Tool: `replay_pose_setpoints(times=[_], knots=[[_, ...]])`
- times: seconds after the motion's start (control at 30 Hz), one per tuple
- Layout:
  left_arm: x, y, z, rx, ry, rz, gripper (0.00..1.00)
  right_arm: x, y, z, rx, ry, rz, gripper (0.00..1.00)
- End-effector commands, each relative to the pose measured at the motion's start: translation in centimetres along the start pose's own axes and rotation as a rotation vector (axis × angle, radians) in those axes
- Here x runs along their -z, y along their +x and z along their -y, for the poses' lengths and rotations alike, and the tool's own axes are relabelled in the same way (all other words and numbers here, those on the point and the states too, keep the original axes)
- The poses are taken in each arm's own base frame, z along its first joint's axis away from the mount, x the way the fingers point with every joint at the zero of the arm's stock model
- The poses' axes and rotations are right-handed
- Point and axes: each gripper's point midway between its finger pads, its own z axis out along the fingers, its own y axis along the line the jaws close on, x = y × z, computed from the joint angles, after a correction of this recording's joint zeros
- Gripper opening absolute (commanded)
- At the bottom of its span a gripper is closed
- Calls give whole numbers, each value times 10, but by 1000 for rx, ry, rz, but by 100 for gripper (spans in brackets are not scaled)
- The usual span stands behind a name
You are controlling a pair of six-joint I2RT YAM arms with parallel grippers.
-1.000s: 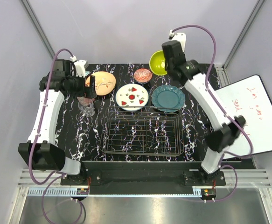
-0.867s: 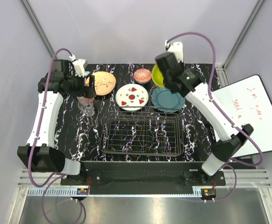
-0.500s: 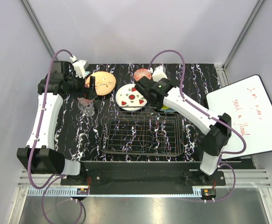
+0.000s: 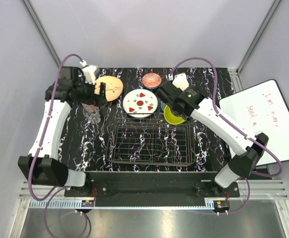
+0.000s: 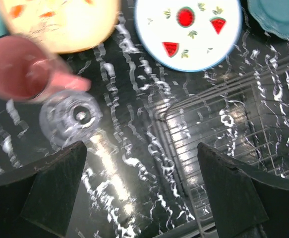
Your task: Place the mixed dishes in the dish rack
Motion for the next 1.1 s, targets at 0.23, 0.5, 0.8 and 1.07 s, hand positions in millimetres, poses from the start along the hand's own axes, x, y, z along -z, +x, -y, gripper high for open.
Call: replay_pose_setpoints(times=[0.23,0.5,0.8,1.07], knots=[[-111,-54,93,-356,166,2,92,12,94,27,155,27,-313,0],[-137,21,102,-473,253,-180,82,9,92,28,138,28,-322,0],[-122,49,108,-560,334,-207,77,5,66,25,136,59,-259,0],[-160,58,101,-533,321,-268,58,5,55,29,138,74,-228,0]])
